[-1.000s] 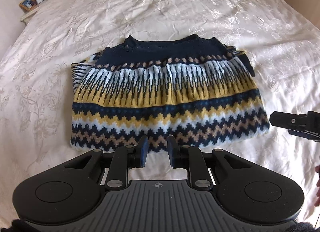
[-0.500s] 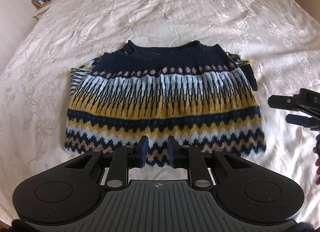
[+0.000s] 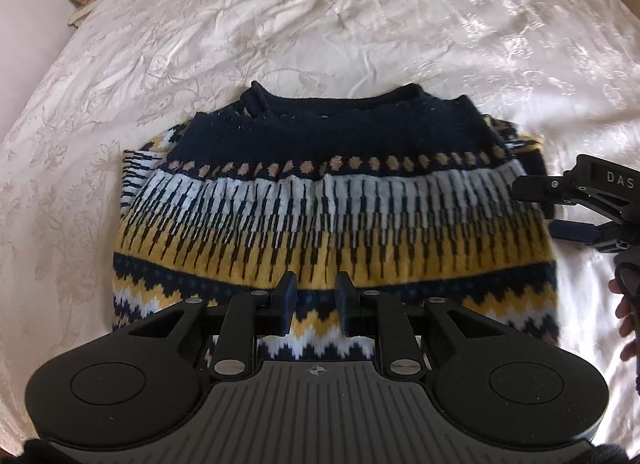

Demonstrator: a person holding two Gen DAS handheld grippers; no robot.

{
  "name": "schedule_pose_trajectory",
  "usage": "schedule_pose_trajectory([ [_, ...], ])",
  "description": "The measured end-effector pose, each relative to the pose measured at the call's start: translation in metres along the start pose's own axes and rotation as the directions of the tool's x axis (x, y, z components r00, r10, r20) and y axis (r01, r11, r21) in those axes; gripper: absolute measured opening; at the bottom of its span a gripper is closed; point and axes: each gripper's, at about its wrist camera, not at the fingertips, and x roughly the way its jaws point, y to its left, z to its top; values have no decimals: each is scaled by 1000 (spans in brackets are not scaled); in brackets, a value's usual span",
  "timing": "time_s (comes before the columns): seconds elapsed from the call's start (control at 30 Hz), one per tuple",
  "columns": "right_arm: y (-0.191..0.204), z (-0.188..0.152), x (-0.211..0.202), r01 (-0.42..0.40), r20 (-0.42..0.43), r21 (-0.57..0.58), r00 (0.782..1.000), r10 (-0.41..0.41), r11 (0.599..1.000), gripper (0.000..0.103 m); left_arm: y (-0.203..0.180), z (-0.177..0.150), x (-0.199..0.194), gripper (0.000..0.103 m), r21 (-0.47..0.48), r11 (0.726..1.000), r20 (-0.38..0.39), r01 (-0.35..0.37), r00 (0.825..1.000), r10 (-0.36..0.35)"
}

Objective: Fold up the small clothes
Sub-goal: 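Grasp the side of the folded sweater with the right gripper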

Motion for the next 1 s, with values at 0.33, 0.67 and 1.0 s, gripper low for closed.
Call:
schedule_pose_trajectory([
  [0.33, -8, 20, 28, -147, -44, 4, 988, 147, 989, 103, 4, 25, 42, 20, -4, 1000, -55, -5, 998, 5],
  [0.67, 2, 14, 28, -145, -63, -124, 988, 138, 982, 103, 13, 47, 49, 20, 21, 1000, -4, 11, 1000, -11],
  [1.0, 5, 11, 22, -94, -82, -170, 993, 81, 981, 72, 22, 73, 87, 20, 23, 999, -4, 23, 1000, -23],
])
